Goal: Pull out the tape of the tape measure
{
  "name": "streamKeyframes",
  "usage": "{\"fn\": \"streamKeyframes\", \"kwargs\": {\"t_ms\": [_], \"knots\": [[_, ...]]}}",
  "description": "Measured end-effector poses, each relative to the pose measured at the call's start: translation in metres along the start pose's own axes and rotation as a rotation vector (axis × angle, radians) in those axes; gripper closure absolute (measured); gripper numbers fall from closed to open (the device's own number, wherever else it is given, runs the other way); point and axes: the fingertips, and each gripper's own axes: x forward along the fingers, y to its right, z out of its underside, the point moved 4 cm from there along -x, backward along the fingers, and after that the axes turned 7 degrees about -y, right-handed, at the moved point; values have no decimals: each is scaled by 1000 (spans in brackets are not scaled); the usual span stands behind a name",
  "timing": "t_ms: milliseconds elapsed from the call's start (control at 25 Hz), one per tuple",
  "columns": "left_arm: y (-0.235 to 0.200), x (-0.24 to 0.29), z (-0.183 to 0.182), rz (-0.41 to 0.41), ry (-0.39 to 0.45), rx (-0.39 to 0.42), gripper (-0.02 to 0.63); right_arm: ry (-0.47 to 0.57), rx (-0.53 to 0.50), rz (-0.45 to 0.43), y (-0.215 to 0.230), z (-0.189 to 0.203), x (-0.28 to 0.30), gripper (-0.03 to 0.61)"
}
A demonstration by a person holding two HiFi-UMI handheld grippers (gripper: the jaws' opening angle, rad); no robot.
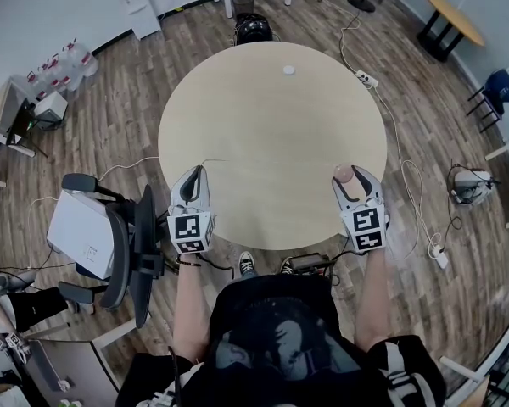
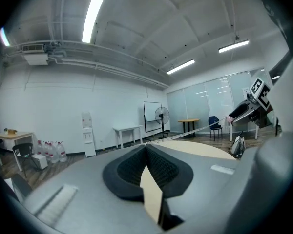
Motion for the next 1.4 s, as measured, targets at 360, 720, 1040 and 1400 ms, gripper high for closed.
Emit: {"fn": "streamKeyframes", "kwargs": {"t_ms": [360, 720, 1040, 1400], "knots": [[20, 38, 90, 136, -288, -48, 609, -193, 129, -139, -18, 71, 61, 359], [35, 64, 184, 183, -554, -111, 609, -383, 186, -257, -48, 140, 120, 359], [39, 71, 240, 180, -693, -153, 608, -500, 212, -298, -67, 176, 150, 359], [41, 80, 265, 169, -781, -117, 607, -609, 222, -310, -84, 203, 163, 359]]}}
